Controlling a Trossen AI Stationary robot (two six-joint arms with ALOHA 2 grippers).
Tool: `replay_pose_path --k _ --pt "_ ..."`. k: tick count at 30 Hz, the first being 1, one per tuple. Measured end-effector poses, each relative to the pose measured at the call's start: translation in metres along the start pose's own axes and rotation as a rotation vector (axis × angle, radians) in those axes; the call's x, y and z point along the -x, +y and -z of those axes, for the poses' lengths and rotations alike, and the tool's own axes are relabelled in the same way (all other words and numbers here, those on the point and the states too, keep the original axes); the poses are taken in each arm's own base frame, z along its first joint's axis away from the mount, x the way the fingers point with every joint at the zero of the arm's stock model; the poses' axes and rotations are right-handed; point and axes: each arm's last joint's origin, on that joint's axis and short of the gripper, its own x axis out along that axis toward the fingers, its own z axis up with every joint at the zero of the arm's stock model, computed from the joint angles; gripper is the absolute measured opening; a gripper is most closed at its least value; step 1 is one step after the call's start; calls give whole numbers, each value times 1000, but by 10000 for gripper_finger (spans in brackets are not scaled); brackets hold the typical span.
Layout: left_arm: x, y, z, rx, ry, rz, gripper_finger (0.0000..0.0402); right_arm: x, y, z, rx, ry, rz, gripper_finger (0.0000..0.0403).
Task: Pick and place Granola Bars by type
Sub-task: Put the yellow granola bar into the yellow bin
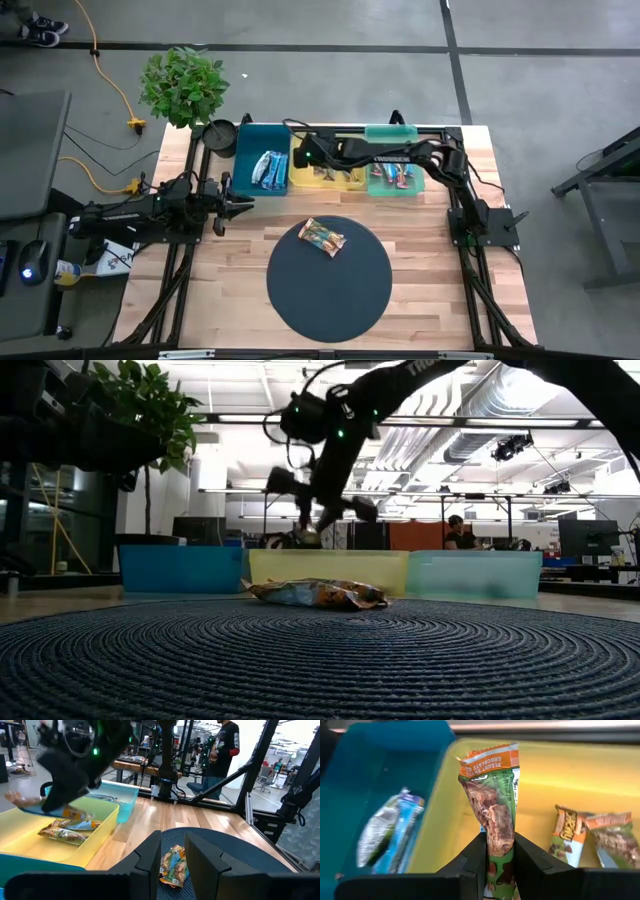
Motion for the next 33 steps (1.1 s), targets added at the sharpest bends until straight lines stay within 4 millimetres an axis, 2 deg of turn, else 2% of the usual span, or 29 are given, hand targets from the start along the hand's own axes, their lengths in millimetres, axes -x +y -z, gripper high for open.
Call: replay_pose_path --k 8,19,33 --pt "0 0 0 0 0 0 82 -16 -15 15 -67 6 23 67" --pt "0 0 0 0 0 0 82 -21 -22 9 -73 2 44 67" --pt "0 0 0 0 -1 0 82 -21 -22 10 -57 19 35 67"
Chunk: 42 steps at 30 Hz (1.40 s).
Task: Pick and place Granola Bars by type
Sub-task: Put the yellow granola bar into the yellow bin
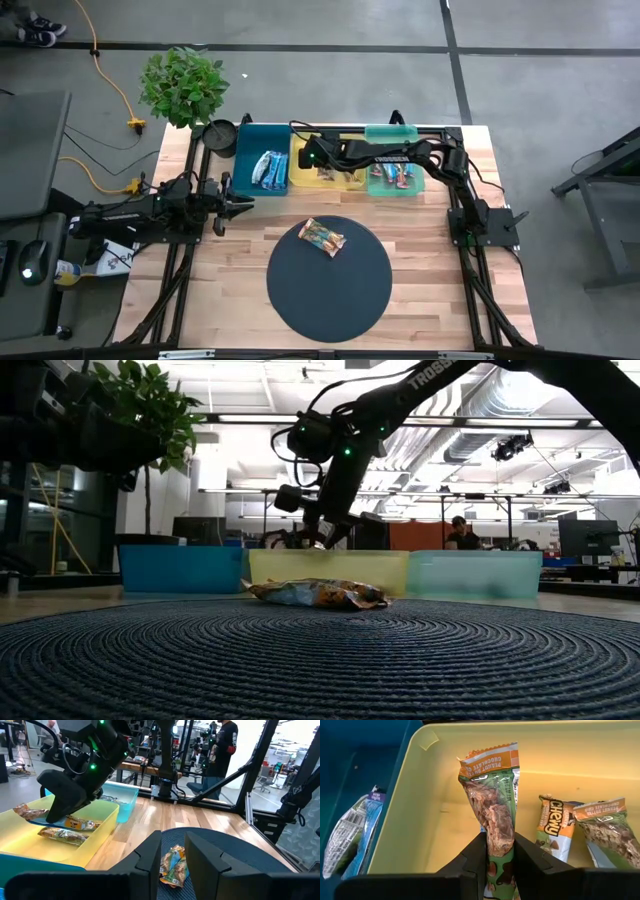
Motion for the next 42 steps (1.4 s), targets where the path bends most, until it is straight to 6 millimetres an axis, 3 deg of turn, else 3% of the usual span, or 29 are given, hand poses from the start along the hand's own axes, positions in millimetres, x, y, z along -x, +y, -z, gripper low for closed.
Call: replay_pose_path --k 13,23,28,36,42 --pt "0 0 0 0 1 0 82 0 4 -1 66 24 -55 71" --pt "0 0 0 0 1 0 82 0 4 0 77 32 -64 143" --pt "0 0 0 0 0 0 82 4 15 -5 178 18 -184 167" --pt "0 0 0 0 1 0 82 43 38 -24 384 -23 -510 172" --pt "0 0 0 0 0 0 82 94 47 -33 519 -63 -673 166"
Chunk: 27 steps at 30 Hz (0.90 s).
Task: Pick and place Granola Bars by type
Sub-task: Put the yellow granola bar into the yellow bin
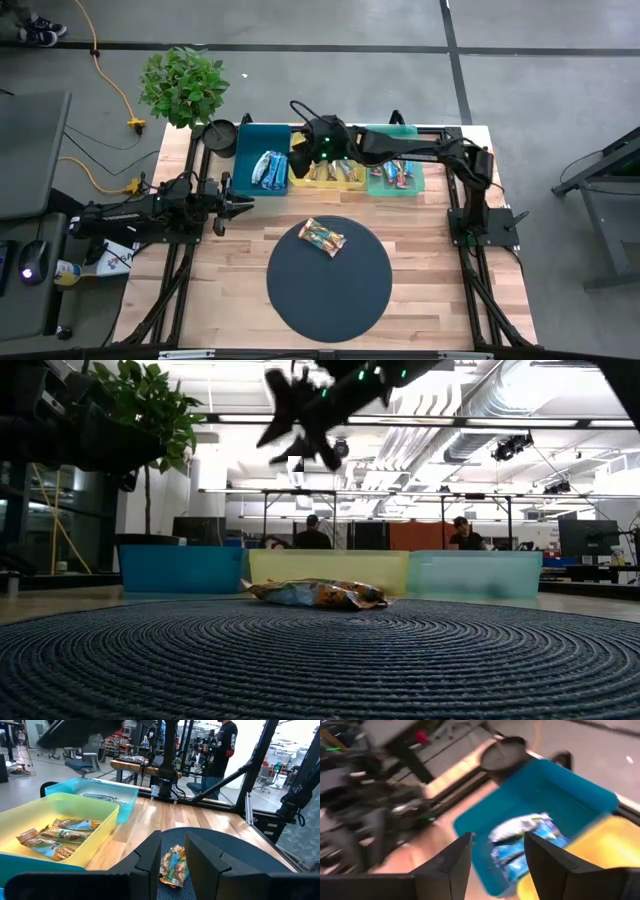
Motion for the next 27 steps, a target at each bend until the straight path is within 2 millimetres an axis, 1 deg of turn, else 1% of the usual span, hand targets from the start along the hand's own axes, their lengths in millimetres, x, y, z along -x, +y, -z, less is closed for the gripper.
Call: replay_pose_path --k 4,9,13,16,19,22,27 --pt "0 0 0 0 0 0 82 24 27 -4 83 -14 -66 165" --pt "0 0 0 0 1 0 82 45 59 4 135 11 -114 165" --pt "0 0 0 0 1 0 82 51 83 24 162 86 -150 165" --pt "0 0 0 0 0 0 82 54 98 46 196 178 -131 165" --pt "0 0 0 0 0 0 82 59 105 67 248 258 -21 165" --pt "0 0 0 0 0 0 82 64 110 79 254 280 76 165" --pt "0 0 0 0 0 0 82 68 121 93 273 291 97 165"
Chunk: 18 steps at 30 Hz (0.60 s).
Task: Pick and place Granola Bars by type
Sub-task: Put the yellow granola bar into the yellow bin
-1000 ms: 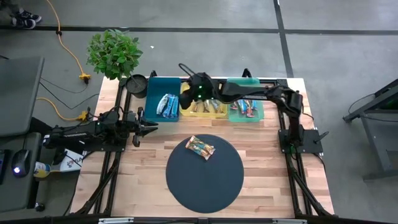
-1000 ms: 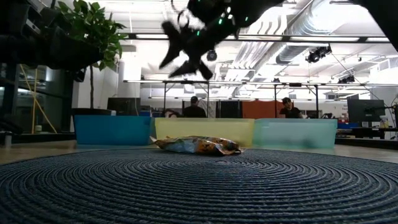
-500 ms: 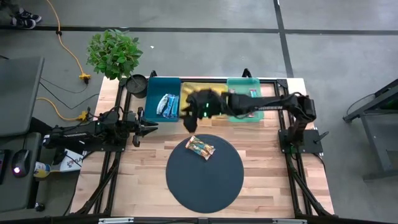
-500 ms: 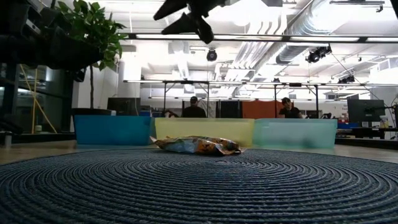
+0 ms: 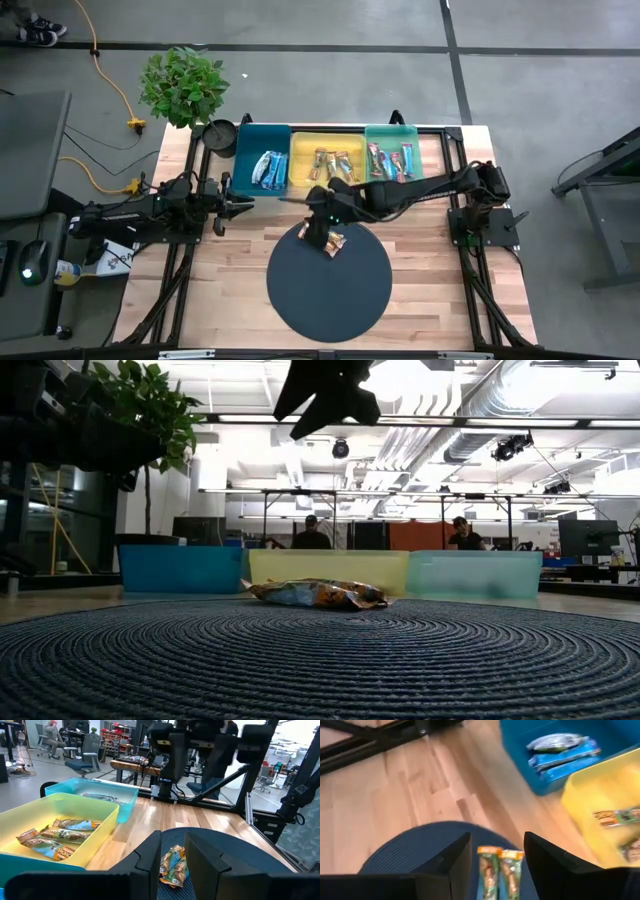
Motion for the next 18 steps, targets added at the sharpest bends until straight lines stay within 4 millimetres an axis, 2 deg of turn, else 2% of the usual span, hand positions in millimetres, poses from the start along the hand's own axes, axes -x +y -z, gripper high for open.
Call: replay_pose_path --k 4,8,18 --pt "0 0 0 0 -1 0 82 -9 11 11 34 40 -20 165" --pt "0 0 0 0 0 0 82 -28 18 24 44 101 -28 165" --pt "0 0 0 0 0 0 82 -63 19 44 56 218 -43 165"
